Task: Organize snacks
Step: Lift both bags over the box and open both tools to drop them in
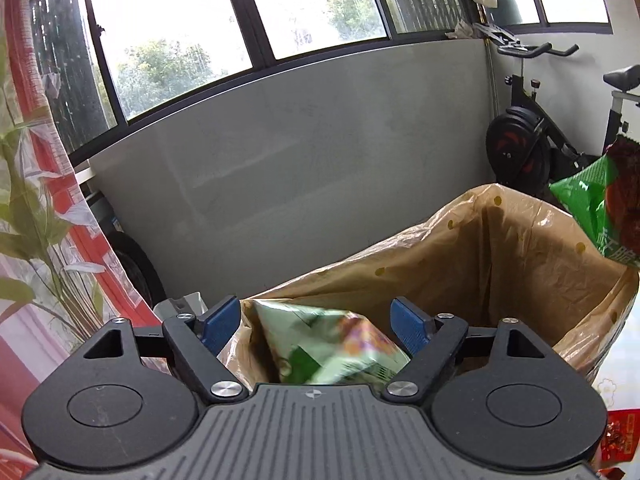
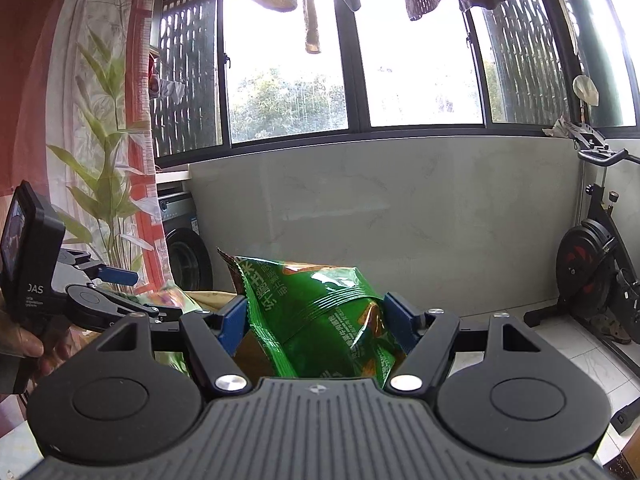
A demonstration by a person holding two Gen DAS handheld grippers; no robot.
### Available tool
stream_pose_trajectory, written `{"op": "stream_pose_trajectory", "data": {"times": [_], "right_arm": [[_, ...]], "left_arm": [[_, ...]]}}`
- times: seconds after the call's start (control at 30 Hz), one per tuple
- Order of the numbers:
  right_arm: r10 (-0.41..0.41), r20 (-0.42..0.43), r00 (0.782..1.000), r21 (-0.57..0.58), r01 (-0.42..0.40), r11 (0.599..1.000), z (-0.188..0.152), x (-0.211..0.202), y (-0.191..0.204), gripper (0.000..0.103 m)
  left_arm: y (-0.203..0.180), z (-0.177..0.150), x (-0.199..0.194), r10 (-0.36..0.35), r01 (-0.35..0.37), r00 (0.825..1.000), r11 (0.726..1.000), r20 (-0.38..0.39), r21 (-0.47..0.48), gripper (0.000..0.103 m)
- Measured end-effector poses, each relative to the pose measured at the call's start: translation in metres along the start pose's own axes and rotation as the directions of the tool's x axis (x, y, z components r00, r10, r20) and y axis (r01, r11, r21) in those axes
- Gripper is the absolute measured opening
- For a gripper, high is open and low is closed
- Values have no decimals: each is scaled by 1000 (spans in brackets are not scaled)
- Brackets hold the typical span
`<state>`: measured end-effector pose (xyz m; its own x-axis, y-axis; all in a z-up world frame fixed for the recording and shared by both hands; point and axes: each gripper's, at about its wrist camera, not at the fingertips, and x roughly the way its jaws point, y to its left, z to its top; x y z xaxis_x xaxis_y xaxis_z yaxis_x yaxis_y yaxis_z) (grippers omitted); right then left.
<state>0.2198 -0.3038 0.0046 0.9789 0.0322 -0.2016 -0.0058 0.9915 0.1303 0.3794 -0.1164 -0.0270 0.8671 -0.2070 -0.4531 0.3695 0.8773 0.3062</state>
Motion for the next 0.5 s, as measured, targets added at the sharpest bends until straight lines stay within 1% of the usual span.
{"op": "stream_pose_trajectory", "data": {"times": [0.13, 0.27, 0.33, 0.37, 0.43, 0.5], "right_arm": [[36, 17, 999, 5, -36, 999, 12, 10, 6, 72], [83, 25, 996, 29, -84, 996, 24, 31, 11, 72], [123, -9, 992, 61, -123, 991, 26, 48, 12, 72], [138, -42, 990, 89, -134, 987, 26, 61, 13, 72], [141, -116, 983, 123, -126, 984, 21, 82, 14, 73], [121, -176, 977, 135, -97, 986, 13, 97, 14, 76]], "left_arm": [[29, 0, -15, -12, 15, 1000, 990, 23, -143, 85], [44, -4, -31, 4, 4, 999, 977, 35, -213, 85], [49, -7, -39, -3, 11, 999, 971, 35, -237, 85], [51, -9, -44, -6, 14, 999, 969, 32, -247, 85], [55, -13, -51, -11, 17, 1000, 966, 24, -259, 85], [61, -18, -59, -19, 23, 1000, 962, 19, -273, 85]]}}
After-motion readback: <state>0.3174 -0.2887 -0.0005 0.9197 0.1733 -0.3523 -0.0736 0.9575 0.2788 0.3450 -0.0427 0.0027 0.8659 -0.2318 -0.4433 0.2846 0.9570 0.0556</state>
